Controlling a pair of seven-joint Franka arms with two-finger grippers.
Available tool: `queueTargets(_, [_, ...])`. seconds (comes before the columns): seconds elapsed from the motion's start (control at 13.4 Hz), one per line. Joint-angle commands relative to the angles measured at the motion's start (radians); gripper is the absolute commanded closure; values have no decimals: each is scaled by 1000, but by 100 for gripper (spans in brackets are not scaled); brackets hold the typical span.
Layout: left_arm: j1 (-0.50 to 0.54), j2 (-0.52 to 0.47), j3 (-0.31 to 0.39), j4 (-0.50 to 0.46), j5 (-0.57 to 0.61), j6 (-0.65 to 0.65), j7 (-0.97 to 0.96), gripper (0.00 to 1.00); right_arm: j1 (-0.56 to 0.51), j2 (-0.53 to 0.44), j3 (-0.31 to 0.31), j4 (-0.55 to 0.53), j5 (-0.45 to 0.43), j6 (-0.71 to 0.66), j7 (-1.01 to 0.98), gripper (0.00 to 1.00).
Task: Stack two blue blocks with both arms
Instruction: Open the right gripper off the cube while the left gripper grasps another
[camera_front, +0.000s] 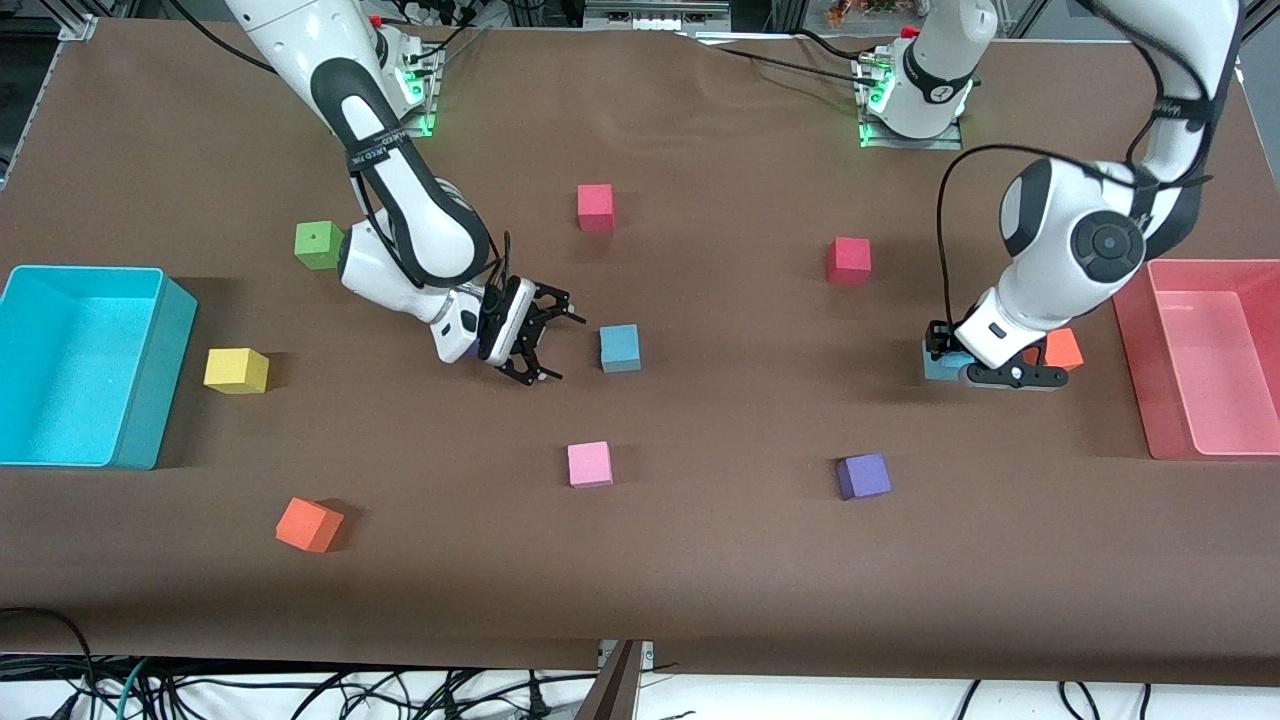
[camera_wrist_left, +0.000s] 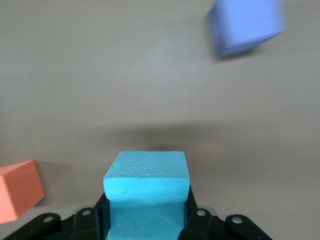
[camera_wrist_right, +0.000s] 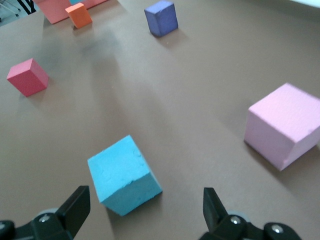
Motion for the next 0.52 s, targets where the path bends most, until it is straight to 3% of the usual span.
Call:
queueTargets(0.0, [-73,16,-63,117,-4,-84,-144,100,-5,6,10,4,25,4,-8,0])
queueTargets(0.22, [-188,100,-109,174,-1,-81,-377,100,0,7,10,-3,26,0,-15,0])
queueTargets(0.45, [-302,212,-109,292,-3,-81,-488,100,2,9,10,-18,26,-2,-20,0])
